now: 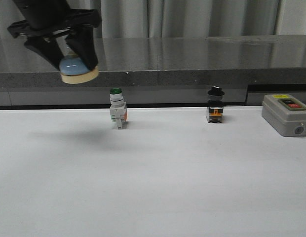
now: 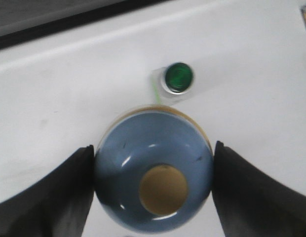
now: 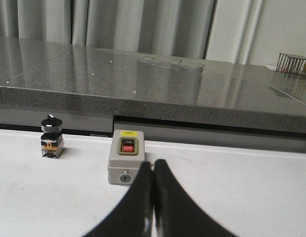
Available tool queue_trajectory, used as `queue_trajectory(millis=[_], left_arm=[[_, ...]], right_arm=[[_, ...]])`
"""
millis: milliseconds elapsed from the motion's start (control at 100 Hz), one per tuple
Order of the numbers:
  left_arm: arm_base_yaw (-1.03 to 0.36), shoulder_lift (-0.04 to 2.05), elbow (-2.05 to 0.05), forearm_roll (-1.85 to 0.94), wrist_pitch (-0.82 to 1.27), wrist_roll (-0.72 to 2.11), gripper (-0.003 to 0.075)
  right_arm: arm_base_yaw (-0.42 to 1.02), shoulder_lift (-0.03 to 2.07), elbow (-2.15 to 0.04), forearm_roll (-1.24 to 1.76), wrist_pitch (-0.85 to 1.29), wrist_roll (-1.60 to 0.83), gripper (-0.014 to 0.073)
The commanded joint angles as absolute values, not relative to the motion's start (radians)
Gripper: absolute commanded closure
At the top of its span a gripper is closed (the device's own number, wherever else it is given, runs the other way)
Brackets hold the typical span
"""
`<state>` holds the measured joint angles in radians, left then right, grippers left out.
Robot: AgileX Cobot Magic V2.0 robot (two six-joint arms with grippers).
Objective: Place and press bell with both arms
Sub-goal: 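Lift the blue bell with the left gripper toward the table center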
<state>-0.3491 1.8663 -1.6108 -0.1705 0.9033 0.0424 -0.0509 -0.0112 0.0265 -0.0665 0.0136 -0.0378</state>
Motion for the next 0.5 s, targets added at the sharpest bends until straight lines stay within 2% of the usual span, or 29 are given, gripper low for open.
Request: queue_trajectory(millis=[0,210,490], left_arm=[[-0.417,1.806,-1.639,-0.183,0.875,0.044,0.0396],[-0.54,1.815,-1.599,-0.183,0.843,0.044,0.0396],[-0.625,1.863,-1.504,-0.189,0.791,0.044,0.0396]], right_arm=[[-0.053,-0.025,0.011,-0.073,-0.071,-0.042,0.0654],[-0.053,-0.025,0.011,-0.073,-0.071,-0.042,0.0654],[-0.053,-0.025,0.011,-0.073,-0.071,-0.042,0.0654]])
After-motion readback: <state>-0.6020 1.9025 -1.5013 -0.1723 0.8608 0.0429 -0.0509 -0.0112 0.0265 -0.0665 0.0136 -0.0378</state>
